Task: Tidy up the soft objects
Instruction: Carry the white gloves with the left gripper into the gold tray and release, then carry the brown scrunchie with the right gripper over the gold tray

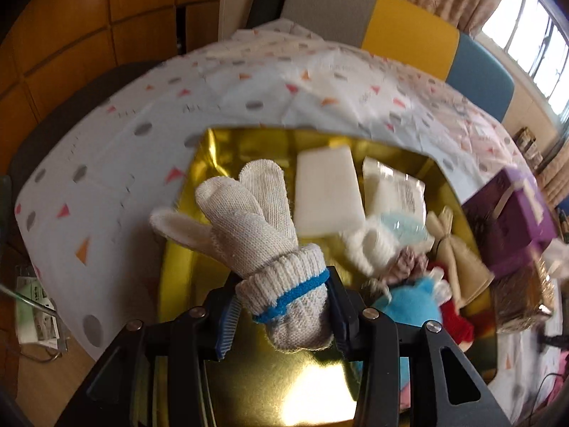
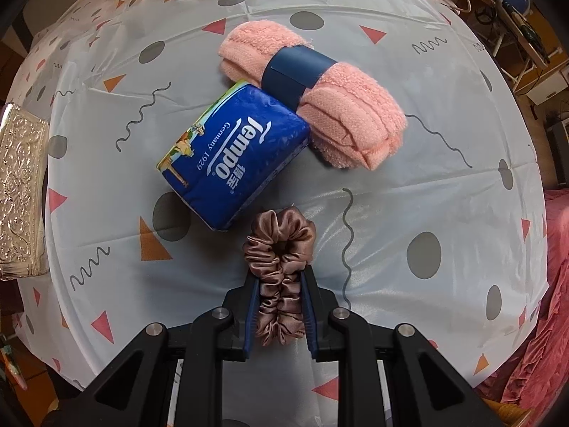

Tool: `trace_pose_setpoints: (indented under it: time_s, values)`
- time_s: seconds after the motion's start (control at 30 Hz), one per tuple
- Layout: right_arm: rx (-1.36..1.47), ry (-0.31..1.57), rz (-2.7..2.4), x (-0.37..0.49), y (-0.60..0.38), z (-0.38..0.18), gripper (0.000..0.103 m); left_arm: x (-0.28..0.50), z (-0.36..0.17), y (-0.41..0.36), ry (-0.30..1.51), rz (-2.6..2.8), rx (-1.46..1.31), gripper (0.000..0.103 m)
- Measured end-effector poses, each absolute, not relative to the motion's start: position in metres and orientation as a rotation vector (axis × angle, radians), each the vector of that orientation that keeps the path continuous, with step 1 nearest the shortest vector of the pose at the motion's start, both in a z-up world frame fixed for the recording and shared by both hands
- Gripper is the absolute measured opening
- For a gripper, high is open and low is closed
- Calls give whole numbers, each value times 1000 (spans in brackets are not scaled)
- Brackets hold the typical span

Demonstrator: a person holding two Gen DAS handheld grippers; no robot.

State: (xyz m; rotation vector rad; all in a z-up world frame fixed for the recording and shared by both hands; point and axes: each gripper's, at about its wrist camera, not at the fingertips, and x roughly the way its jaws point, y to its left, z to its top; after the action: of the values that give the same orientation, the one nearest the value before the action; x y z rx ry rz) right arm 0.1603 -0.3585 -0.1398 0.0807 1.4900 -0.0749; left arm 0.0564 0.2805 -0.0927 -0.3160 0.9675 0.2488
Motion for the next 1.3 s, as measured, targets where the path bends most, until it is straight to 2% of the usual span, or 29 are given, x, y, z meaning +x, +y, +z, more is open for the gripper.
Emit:
trace_pose_setpoints:
  time_s: [0.07,0.17,0.37,0.47,0.73,0.83,1.07,1.3]
  values:
    - [77,1489,-78,160,-357,-139,21,59,-99,276,972,234,-331,49]
    - [67,1489,-78,160,-356,-139,21,61,-100,272,975,248,-324,65]
    - [63,1487,-75,160,-358,-140,21,36,-78,266,878,296,-313,66]
    - [50,1487,-76,160,-357,-140,21,21,-63,257,812,334,-278,75]
    - [32,1483,-66,160,-356,-139,21,-7,-40,237,714,343,-220,76]
    - [18,1482,-67,160,-355,-138,21,-14,-33,231,687,342,-191,80]
    - [-36,1477,-68,160,-348,-138,20,-21,-25,221,664,339,-168,86]
    - [-61,1458,-3,154,-325,-135,17,-21,-26,214,673,328,-150,86]
